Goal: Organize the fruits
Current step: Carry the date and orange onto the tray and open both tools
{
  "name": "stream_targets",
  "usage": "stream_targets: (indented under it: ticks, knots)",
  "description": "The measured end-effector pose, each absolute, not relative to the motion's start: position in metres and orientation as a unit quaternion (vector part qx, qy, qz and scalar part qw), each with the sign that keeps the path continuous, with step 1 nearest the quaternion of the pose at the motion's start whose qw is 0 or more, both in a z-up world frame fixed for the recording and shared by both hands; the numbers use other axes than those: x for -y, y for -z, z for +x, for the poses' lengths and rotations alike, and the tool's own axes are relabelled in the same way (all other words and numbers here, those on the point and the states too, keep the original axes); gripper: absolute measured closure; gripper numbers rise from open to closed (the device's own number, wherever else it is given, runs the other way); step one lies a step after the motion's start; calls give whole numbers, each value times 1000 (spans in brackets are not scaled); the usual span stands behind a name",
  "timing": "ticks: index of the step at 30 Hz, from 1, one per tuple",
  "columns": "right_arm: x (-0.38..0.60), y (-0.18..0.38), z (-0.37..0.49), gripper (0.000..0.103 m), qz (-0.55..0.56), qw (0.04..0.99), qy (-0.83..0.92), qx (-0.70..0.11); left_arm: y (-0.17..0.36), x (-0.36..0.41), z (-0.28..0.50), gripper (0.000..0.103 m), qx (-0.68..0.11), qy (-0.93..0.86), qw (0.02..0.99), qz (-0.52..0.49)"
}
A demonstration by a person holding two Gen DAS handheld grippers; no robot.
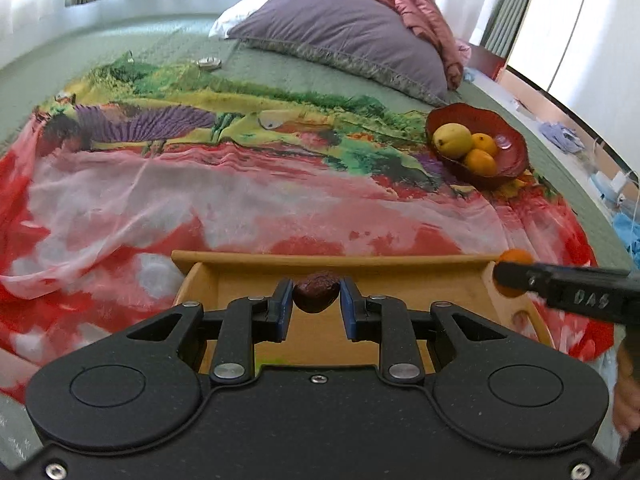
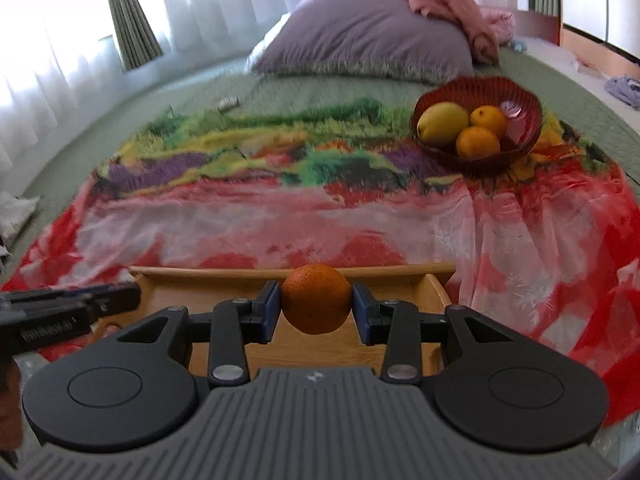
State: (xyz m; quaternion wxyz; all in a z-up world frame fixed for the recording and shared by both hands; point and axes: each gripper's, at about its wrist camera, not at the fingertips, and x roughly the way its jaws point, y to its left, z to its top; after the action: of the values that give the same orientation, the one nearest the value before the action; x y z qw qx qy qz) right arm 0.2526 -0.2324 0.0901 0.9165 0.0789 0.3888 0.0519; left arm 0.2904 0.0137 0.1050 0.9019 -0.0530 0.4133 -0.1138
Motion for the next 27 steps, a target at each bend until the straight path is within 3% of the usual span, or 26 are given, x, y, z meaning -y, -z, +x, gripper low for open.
stream_targets:
  ticks: [12, 27]
  knots:
    - [230, -43, 288, 60, 75, 892, -9, -446, -65, -11, 322, 79, -464, 80, 882, -19]
    - [225, -27, 290, 59, 56, 887, -1, -458, -42, -9, 328, 79, -480, 61, 875, 4]
